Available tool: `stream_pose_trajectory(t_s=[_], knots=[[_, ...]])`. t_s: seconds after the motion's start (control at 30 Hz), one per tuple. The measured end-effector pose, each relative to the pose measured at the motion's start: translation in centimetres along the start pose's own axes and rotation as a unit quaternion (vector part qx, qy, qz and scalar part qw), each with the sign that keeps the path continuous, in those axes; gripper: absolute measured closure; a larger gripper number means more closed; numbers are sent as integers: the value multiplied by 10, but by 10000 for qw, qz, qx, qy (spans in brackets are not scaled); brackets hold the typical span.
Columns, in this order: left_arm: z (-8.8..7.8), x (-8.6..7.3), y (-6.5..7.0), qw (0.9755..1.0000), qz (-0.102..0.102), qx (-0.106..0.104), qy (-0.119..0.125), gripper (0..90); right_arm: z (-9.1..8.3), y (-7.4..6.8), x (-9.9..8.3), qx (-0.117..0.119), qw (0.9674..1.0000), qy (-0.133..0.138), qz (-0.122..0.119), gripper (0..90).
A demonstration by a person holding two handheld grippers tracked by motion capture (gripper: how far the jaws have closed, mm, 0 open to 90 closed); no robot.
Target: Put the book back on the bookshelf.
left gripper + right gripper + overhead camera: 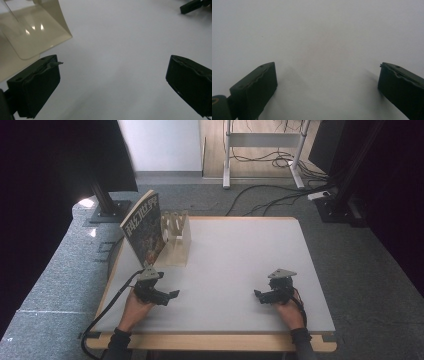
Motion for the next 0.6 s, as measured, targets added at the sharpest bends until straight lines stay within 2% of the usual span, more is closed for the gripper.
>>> stream_pose_trajectory(t_s=[0.2, 0.33, 0.4, 0.47, 0.57, 0.6], knots=[[10, -22, -3, 9996, -14, 89, -276, 0, 0, 0, 0, 0, 10000, 5, 4, 17], [14, -30, -1, 9990, -1, 130, -435, 0, 0, 0, 0, 2, 10000, 8, 5, 18], [15, -31, 0, 9986, 76, 210, -476, 0, 0, 0, 0, 0, 10000, 10, 6, 19], [15, -33, 1, 9983, 37, 213, -536, 0, 0, -1, 0, 11, 10000, 18, -2, 23], [18, -36, 1, 9967, 81, 280, -752, 0, 0, -1, 0, 11, 10000, 24, -9, 25], [20, -39, 1, 9954, 131, 284, -909, 0, 0, -1, 0, 12, 10000, 24, -7, 25]])
Point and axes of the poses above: each handheld gripper's, and its own axes: z roughly forward along the jaws, x roughly out of its top, y roughly to its right, the point moved 10 cm from there along z, roughly forward along the jaws, and after that the axes turned 12 degrees about y, right-handed, at the moved point
